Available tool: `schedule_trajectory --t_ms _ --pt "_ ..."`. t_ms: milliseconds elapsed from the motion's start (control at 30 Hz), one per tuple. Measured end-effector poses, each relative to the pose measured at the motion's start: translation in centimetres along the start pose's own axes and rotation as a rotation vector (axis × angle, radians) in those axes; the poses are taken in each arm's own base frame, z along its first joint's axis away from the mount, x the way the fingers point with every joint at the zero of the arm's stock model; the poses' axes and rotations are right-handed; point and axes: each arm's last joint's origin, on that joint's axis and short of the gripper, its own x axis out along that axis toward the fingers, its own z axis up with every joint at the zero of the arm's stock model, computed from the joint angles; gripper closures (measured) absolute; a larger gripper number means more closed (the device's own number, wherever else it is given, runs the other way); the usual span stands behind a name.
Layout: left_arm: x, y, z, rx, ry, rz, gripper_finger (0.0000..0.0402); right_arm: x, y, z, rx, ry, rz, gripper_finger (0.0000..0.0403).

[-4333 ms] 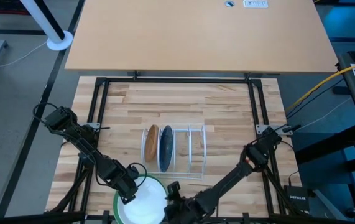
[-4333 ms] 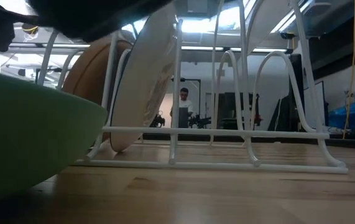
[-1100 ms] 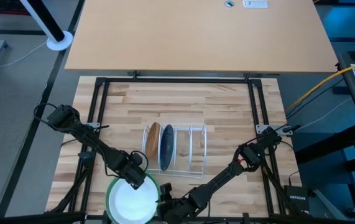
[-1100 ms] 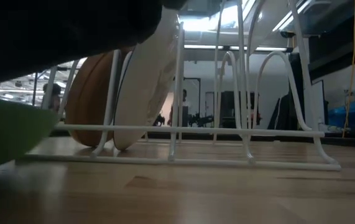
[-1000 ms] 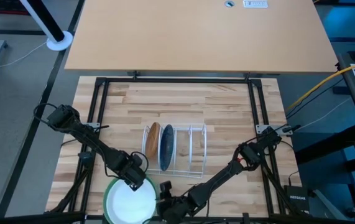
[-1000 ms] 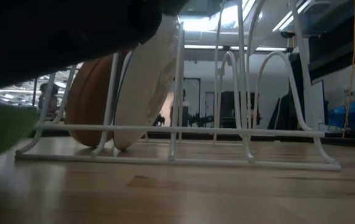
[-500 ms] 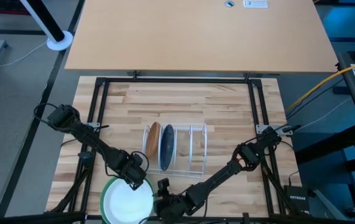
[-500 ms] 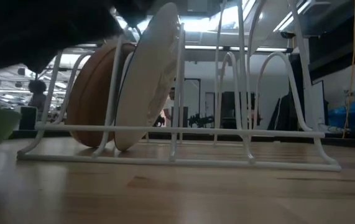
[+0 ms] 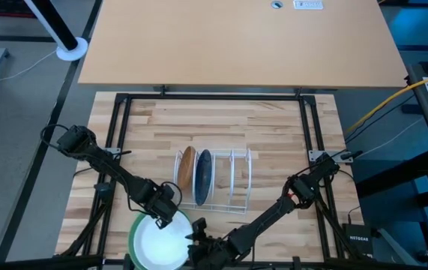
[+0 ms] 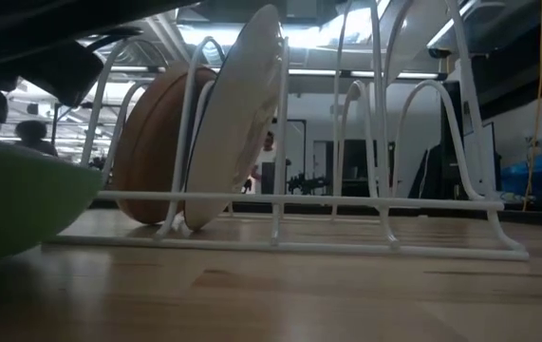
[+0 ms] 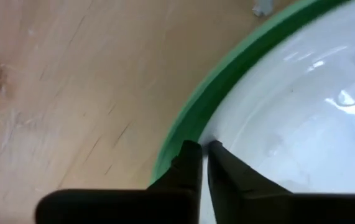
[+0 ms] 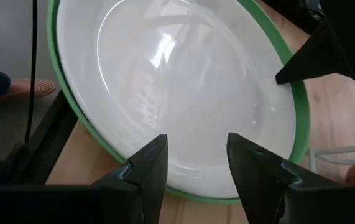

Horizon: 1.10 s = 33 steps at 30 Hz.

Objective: Sort dishes
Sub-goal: Put the white plate into the dish rack

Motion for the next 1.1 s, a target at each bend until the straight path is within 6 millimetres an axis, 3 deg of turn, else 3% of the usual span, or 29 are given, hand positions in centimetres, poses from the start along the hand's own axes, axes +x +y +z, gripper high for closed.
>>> schedule_trajectory --t_ms 400,700,1100 --pt "-0.2 0.0 0.0 0.044 -0.019 0.0 0.0401 -0.5 -0.4 0.4 -0.015 0.034 -0.009 0.0233" --pt "-1.1 0.4 0.0 0.05 -0.078 0.006 0.0401 -1.9 -1.9 2.2 0.141 0.048 -0.021 0.0233" --pt "-1.5 0.4 -0.2 0.143 -0.056 -0.014 0.0401 -0.6 -4.0 2.0 0.326 0.124 0.142 0.0233"
